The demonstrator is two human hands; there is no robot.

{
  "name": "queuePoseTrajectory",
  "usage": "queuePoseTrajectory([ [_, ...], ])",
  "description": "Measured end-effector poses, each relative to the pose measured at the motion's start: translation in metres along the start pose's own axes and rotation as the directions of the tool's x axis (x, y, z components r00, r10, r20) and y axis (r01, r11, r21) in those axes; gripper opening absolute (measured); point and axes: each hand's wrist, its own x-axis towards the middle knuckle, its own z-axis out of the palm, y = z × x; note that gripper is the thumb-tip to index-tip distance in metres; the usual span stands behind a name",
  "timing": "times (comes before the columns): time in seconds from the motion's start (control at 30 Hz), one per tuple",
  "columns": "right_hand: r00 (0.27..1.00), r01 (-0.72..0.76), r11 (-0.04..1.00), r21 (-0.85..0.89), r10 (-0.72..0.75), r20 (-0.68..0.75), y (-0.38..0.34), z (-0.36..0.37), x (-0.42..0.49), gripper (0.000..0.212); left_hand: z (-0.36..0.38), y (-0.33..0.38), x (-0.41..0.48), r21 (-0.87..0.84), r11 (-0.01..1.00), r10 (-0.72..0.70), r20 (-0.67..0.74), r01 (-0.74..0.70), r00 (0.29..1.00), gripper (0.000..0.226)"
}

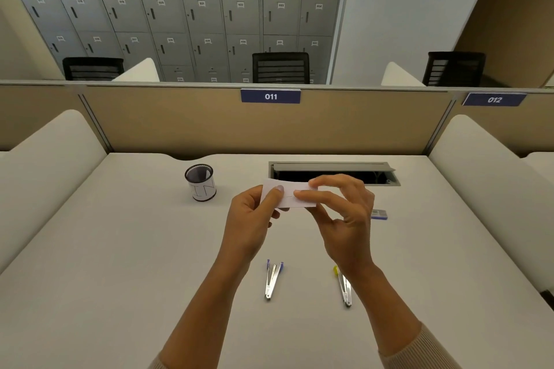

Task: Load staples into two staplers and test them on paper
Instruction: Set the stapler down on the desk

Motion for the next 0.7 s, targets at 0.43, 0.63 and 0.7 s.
queuePoseTrajectory([
  [0.43, 0.785, -0.612, 0.672, 0.417, 0.58, 0.216, -0.006, 0.004, 0.004, 0.022, -0.005, -0.007, 0.004, 0.107, 0.992, 0.065, 0.035, -0.068, 0.997, 0.036],
  [0.63, 0.751, -0.646, 0.623, 0.441, 0.622, 0.221, -0.008, 0.006, 0.006, 0.027, 0.0, -0.015, 0.008, 0.124, 0.984, 0.122, 0.02, -0.124, 0.992, 0.038],
  [0.7, 0.742, -0.656, 0.612, 0.442, 0.631, 0.226, -0.007, 0.006, 0.006, 0.025, 0.001, -0.018, 0.01, 0.128, 0.984, 0.123, -0.002, -0.122, 0.992, 0.038],
])
